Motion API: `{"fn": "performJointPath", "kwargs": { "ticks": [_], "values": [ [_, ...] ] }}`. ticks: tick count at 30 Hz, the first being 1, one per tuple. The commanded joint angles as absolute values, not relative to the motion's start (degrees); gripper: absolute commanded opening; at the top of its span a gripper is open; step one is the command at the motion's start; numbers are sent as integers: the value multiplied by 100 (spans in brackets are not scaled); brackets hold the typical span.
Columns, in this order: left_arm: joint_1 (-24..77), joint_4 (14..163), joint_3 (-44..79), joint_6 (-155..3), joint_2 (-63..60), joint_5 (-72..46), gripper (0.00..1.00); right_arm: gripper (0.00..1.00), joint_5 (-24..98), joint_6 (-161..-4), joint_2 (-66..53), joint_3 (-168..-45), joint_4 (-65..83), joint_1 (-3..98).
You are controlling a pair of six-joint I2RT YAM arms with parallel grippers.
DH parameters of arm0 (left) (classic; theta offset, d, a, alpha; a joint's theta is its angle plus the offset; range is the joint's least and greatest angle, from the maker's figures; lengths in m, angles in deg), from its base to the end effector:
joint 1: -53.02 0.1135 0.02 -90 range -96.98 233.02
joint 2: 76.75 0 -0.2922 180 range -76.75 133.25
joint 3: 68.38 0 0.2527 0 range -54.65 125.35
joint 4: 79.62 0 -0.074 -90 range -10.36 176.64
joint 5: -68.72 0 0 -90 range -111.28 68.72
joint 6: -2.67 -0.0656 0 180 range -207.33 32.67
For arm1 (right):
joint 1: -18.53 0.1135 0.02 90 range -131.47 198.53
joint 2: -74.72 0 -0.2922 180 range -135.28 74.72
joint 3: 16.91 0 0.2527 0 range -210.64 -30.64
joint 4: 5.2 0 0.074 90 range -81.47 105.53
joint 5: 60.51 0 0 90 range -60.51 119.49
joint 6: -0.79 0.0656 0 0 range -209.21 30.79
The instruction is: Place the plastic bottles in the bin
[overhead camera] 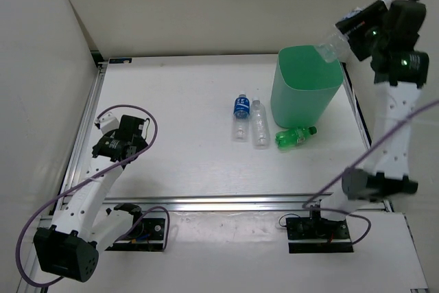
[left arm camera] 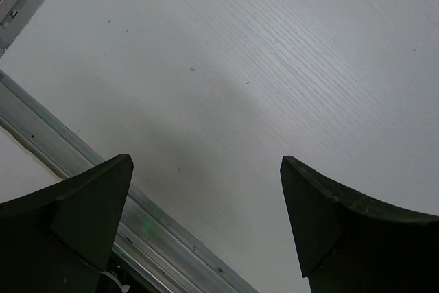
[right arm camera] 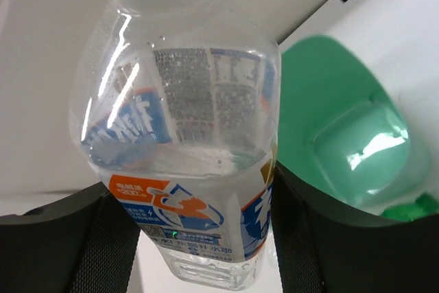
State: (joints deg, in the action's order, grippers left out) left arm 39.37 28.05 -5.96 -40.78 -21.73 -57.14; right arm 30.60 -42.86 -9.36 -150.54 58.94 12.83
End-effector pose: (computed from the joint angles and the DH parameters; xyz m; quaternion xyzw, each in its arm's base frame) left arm 0.1616 0.0003 0.2703 -0.3271 0.8718 0.1564 0.3294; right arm 0.2876 -0.0274 0.5613 0.3418 0.7135 0.2196 0.5708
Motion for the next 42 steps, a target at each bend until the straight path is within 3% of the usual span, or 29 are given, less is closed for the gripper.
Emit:
{"fn": "performJointPath", "kwargs": {
  "ticks": [1,8,13,16,21,26,34,42],
  "values": [
    [3922,2969,-544,-4048,-2182,-5661,100,67,2431,-4807,-2165,-16104,6134,1484],
    [3922,2969,-543,-4154,-2182,-5661,100,100,2378,-4807,-2381,-15870,6012,1703],
    [3922,2846,-657,-4154,-2235,-5714,100,100,2151,-4704,-1890,-15695,6179,1642],
    [3922,2846,-657,-4154,-2235,-5714,100,100,1807,-4378,-1030,-14617,6179,1458],
    [3922,2846,-657,-4092,-2235,-5767,100,100,2359,-3429,824,-11327,5864,860],
    [3922,2793,-657,-4039,-2235,-5767,100,100,3291,-2953,2100,-8974,5302,490],
    [3922,2863,-719,-4100,-2182,-5759,100,100,4205,-2839,1901,-7303,4582,490],
    [3922,2916,-719,-4154,-2129,-5478,100,100,4162,-3472,626,-7432,3657,956]
  ]
}}
